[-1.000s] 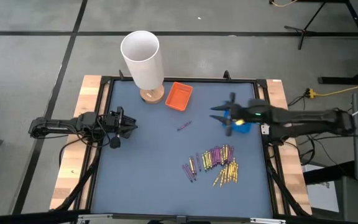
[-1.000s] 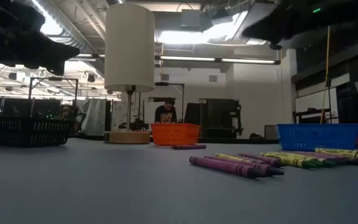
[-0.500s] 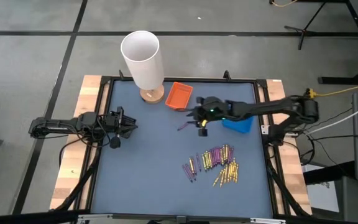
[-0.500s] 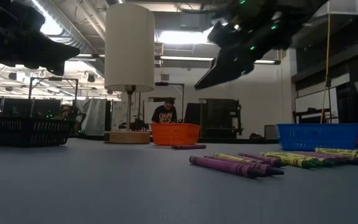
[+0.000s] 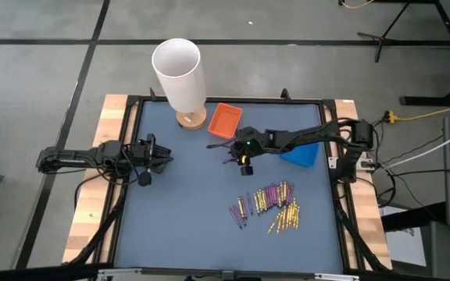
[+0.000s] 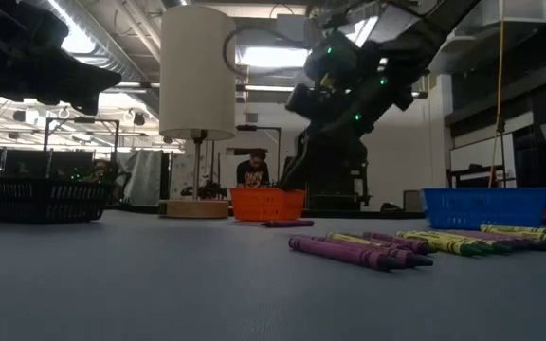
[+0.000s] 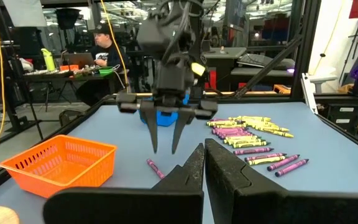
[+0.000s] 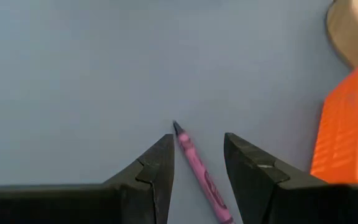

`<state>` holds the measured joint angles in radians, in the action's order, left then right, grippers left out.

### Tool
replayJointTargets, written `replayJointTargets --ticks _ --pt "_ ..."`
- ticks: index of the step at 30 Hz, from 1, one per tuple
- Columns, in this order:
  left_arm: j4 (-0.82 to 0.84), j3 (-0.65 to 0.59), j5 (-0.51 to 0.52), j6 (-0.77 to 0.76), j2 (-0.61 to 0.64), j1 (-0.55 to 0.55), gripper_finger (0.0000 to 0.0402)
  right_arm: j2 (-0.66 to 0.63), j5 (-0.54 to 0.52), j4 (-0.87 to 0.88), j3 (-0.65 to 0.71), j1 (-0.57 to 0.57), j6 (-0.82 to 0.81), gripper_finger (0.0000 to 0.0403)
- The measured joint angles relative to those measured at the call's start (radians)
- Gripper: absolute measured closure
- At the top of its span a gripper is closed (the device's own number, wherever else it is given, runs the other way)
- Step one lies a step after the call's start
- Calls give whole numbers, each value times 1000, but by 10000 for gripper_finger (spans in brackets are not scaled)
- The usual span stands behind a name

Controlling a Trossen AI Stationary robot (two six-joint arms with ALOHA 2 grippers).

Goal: Sort crayons
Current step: Put the violet crayon into the blue basket

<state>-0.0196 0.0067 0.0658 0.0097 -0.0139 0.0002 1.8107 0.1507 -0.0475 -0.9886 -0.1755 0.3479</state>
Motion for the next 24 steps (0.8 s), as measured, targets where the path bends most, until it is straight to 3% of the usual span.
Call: replayJointTargets --ticks 16,24 --pt "0 0 0 0 0 0 401 103 49 41 -2 -82 -36 266" --pt "0 0 0 -1 0 0 401 103 49 51 -2 -80 -36 334"
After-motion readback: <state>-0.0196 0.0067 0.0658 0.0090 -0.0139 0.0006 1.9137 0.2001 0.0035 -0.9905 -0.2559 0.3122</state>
